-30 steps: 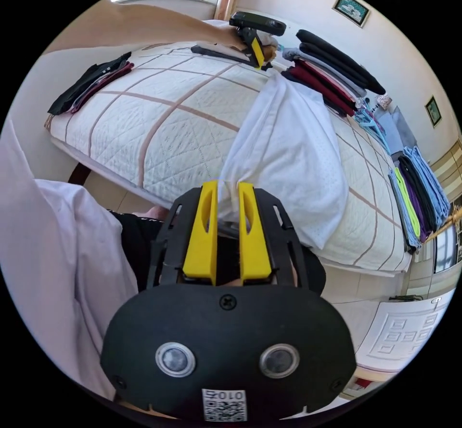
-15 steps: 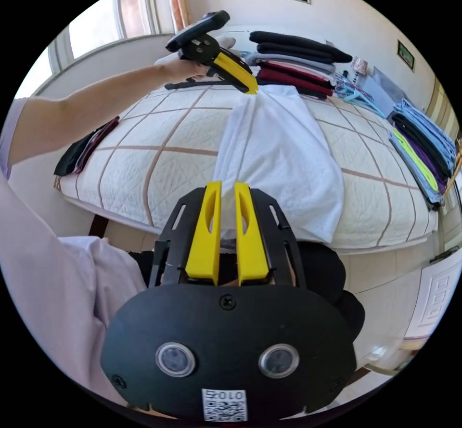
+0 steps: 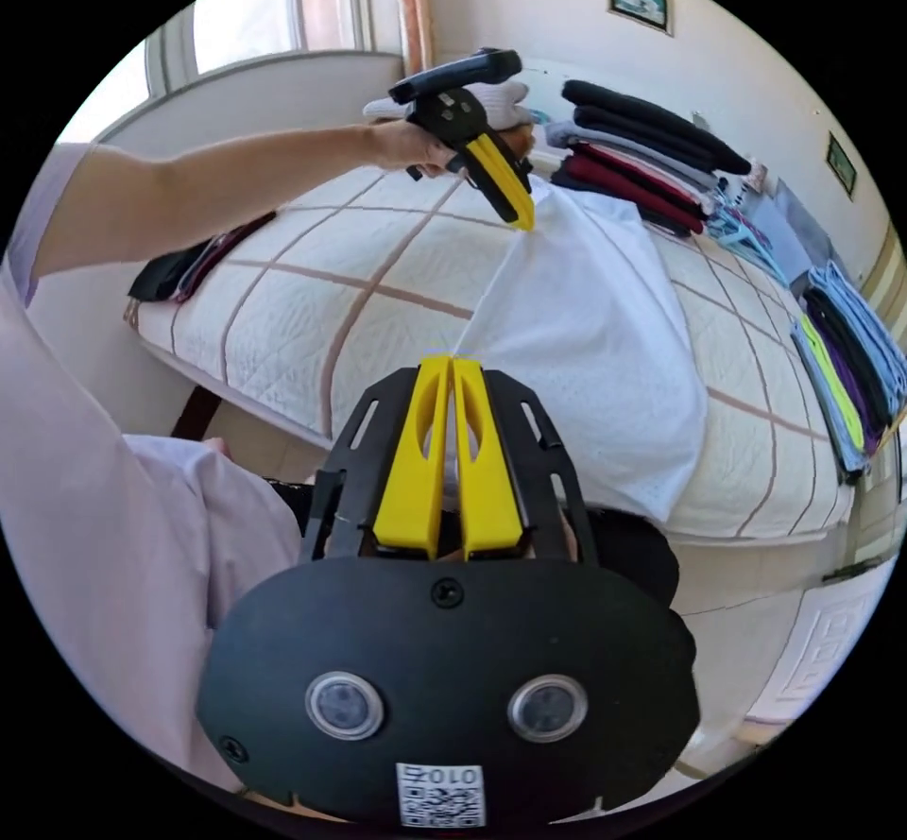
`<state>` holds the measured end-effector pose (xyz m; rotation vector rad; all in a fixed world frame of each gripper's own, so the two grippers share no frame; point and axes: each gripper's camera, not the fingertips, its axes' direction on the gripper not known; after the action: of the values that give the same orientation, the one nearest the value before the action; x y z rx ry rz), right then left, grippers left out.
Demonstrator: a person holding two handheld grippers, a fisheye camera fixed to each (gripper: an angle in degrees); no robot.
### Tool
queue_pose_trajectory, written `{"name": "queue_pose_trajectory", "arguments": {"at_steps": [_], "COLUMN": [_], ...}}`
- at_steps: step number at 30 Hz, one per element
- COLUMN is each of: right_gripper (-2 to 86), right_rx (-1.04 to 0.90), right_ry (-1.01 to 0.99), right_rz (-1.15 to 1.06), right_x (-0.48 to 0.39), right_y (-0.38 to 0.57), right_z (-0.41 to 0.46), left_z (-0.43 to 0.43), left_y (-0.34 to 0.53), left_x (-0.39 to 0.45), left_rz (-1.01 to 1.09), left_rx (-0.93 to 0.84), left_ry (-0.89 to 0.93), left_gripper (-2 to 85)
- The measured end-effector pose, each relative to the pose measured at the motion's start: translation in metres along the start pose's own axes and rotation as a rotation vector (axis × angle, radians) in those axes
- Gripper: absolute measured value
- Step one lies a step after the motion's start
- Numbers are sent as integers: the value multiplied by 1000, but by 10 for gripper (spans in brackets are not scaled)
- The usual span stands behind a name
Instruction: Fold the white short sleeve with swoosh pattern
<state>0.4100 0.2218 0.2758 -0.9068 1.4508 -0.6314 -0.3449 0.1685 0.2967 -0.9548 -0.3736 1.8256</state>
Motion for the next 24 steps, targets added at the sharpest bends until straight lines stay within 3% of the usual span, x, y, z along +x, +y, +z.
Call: {"name": "queue_pose_trajectory", "arguments": {"at_steps": [5,11,16,18,20,22,24], "right_gripper": [17,11,11,11,11,12,12], "right_rx": [-108,-104,-55,-38,-24,-57,-78], "right_ry": [35,-3,37,59,77,93,111], "right_rz": [-83,-73,0,26,65,90,120], "right_x": [-11,-1,35,48,67,82,98], "right_y": [1,12,6,7,11,16,22], "right_z": [11,-4,-27,-36,-45,-47,-50], "left_z": [7,9,31,42,53,69,81], "left_y": [32,77,112,112,109,114,120], "left_x": [-12,-88,-155,-163,-167,-170,-171], "left_rz": [-56,-537,-951,-1002,-1020,-1103,-1126], "left_rx": [-42,14,282,301,293,173,167], "left_ry": [8,-27,284,278,270,180,215], "left_gripper": [14,44,65,60,47,33,31]}}
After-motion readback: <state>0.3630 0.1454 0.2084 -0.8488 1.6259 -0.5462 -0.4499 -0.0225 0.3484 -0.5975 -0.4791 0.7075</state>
